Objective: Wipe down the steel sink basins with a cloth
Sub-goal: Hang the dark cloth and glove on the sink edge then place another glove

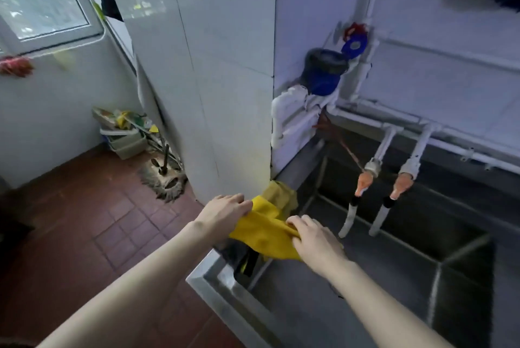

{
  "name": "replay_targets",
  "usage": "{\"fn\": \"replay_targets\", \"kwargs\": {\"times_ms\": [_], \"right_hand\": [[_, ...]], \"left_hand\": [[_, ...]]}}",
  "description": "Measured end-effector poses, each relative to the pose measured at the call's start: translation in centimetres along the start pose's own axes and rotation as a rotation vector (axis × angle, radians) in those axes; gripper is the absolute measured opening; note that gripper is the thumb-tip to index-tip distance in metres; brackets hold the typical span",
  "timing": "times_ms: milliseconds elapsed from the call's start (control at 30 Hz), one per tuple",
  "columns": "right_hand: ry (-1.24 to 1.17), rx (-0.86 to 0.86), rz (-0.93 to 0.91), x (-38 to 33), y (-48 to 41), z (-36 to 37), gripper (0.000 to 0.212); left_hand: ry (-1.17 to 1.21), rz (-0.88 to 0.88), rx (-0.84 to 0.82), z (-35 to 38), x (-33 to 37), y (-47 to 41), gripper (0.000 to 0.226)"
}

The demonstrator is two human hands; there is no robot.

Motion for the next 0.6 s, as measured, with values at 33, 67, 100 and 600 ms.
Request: {"fn": "replay_targets", "kwargs": {"times_ms": [33, 67, 100, 600], "right_hand": [[-0.015, -0.003, 0.032, -0.2, -1.1, 0.6, 0.034], [-0.029, -0.010, 0.063, -0.3, -2.1, 1.2, 0.033], [-0.042, -0.020, 0.092, -0.2, -3.2, 1.8, 0.033], [-0.145, -0.065, 0.391, 3.4, -9.7, 7.5, 0.043]], "left_hand": [[-0.001, 0.028, -0.012, 0.4, -1.1, -1.2, 0.024], [-0.004, 0.060, -0.012, 0.8, -2.0, -2.5, 0.023], [-0.008, 0.088, -0.009, 1.2, -2.7, -3.8, 0.023], [0.111, 0.099, -0.039, 10.5, -6.4, -13.2, 0.033]]}}
Point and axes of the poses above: each hand's wrist, its own y-axis away from the middle knuckle, its own z-axis out of the palm, x = y × z, the point moved 7 cm from there along -y, towards the middle knuckle, and after that the axes turned 5 degrees about -z, right-handed, at the moved point
